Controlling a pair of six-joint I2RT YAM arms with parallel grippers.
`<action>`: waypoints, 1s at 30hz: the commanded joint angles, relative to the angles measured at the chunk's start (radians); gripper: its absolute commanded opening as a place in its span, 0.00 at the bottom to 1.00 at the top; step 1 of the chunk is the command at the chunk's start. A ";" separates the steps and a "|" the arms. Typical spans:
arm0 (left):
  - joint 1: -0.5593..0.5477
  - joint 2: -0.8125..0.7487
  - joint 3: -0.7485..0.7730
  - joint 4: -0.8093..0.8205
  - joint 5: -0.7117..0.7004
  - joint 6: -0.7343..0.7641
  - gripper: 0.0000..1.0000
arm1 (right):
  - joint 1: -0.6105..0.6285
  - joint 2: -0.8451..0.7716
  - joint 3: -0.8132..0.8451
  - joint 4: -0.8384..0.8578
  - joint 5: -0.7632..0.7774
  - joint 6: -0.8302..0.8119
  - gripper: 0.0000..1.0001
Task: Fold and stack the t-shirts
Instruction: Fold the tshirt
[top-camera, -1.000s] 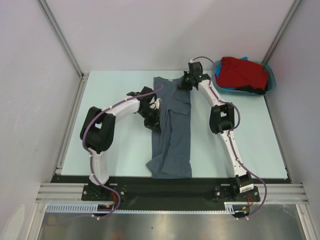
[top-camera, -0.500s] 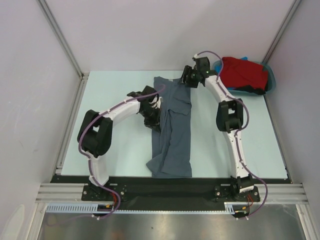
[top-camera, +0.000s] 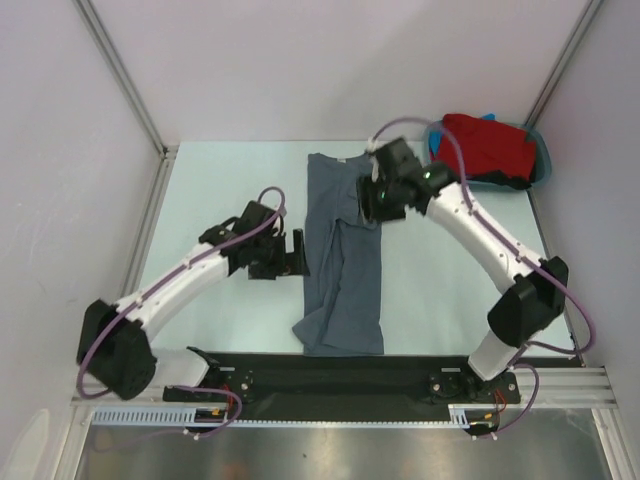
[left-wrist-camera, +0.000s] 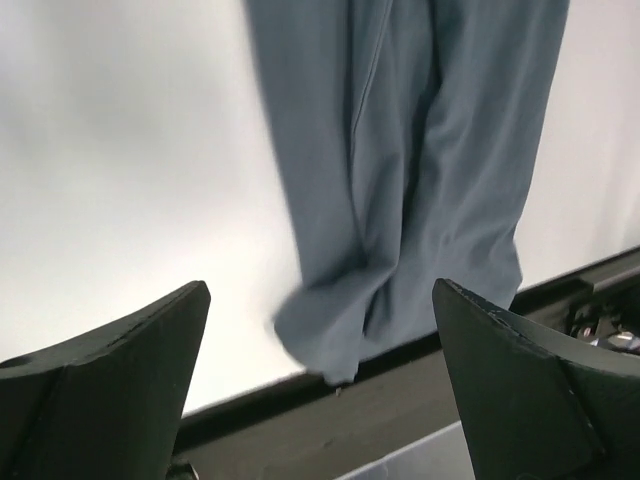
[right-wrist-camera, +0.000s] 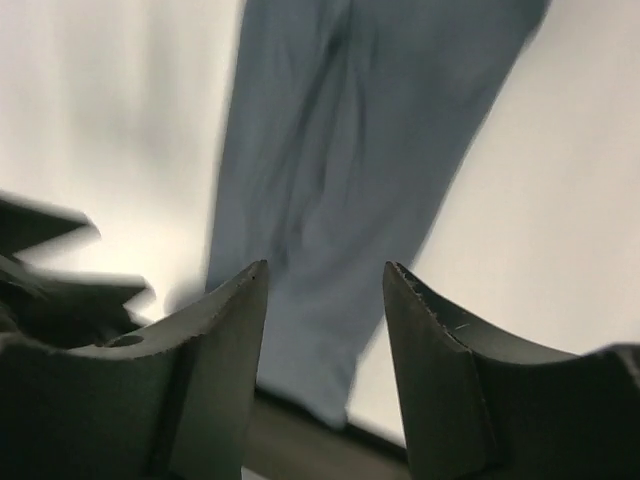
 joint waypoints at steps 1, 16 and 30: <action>-0.042 -0.148 -0.104 0.045 -0.062 -0.116 1.00 | 0.083 -0.096 -0.262 -0.097 0.101 0.076 0.56; -0.104 -0.475 -0.288 -0.027 -0.151 -0.280 1.00 | 0.338 -0.247 -0.691 -0.083 0.092 0.213 0.53; -0.121 -0.454 -0.268 -0.049 -0.172 -0.269 1.00 | 0.459 -0.093 -0.650 -0.071 0.123 0.196 0.52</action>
